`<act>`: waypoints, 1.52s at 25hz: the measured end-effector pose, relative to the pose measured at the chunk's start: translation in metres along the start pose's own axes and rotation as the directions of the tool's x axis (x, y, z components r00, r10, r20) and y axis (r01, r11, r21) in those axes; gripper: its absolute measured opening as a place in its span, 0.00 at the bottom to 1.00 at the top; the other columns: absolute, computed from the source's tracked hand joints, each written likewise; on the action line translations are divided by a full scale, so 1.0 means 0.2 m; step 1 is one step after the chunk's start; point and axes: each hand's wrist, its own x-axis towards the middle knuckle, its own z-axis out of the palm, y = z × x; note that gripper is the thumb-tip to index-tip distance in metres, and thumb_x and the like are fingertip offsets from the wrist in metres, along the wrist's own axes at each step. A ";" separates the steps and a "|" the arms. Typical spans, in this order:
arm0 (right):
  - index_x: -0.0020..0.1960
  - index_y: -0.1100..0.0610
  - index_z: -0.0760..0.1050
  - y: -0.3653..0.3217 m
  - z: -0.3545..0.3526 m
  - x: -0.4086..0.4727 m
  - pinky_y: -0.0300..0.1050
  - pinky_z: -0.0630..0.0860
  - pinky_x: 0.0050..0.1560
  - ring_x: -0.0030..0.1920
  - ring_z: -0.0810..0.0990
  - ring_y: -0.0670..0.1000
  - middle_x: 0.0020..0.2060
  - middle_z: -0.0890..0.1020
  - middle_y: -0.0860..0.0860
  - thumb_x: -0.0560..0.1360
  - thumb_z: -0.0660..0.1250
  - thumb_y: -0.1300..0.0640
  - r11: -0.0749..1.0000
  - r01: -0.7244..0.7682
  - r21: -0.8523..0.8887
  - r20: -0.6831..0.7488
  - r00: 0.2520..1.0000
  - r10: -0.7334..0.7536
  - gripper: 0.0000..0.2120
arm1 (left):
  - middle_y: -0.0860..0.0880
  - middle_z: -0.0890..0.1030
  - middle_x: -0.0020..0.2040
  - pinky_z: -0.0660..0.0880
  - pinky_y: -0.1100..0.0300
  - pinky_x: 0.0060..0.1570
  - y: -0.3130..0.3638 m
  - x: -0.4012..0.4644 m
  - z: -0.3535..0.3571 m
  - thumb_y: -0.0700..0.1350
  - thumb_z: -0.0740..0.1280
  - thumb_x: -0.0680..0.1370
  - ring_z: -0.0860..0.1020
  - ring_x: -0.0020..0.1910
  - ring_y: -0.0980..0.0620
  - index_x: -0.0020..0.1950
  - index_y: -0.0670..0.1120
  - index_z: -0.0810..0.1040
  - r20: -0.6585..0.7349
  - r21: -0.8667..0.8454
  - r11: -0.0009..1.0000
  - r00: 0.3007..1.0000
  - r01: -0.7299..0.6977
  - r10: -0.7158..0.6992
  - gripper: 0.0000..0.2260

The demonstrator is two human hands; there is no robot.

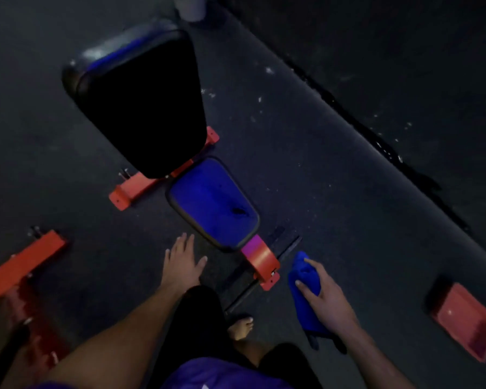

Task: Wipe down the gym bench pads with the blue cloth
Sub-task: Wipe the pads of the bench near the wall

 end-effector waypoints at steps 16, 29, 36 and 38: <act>0.73 0.34 0.65 0.20 0.14 2.02 0.28 0.63 0.67 0.69 0.70 0.38 0.70 0.71 0.37 0.79 0.67 0.49 0.869 0.454 0.196 0.253 0.833 -0.492 0.25 | 0.45 0.44 0.85 0.38 0.39 0.78 0.27 1.47 0.43 0.63 0.47 0.84 0.43 0.83 0.45 0.85 0.48 0.45 -0.523 0.029 0.951 0.815 0.308 -0.248 0.34; 0.64 0.42 0.77 -0.45 0.84 2.79 0.24 0.69 0.53 0.52 0.77 0.32 0.56 0.80 0.39 0.77 0.69 0.48 0.813 0.448 0.372 0.185 0.823 -0.538 0.16 | 0.44 0.48 0.85 0.45 0.35 0.79 0.20 1.55 0.51 0.64 0.47 0.83 0.46 0.84 0.43 0.85 0.46 0.51 -0.659 0.093 0.945 0.731 0.315 -0.178 0.34; 0.66 0.32 0.71 -0.07 0.77 2.54 0.43 0.70 0.69 0.67 0.74 0.42 0.68 0.76 0.42 0.73 0.71 0.41 0.815 0.376 0.440 0.248 0.822 -0.513 0.23 | 0.44 0.48 0.85 0.43 0.36 0.79 0.22 1.55 0.50 0.63 0.47 0.83 0.46 0.84 0.44 0.85 0.46 0.51 -0.652 0.093 0.943 0.735 0.321 -0.186 0.34; 0.68 0.31 0.70 0.24 0.72 2.30 0.47 0.70 0.71 0.68 0.73 0.42 0.69 0.74 0.38 0.73 0.70 0.38 0.838 0.353 0.416 0.254 0.840 -0.480 0.24 | 0.44 0.48 0.85 0.42 0.36 0.79 0.22 1.55 0.50 0.63 0.47 0.83 0.46 0.84 0.44 0.85 0.46 0.50 -0.654 0.084 0.945 0.733 0.315 -0.186 0.34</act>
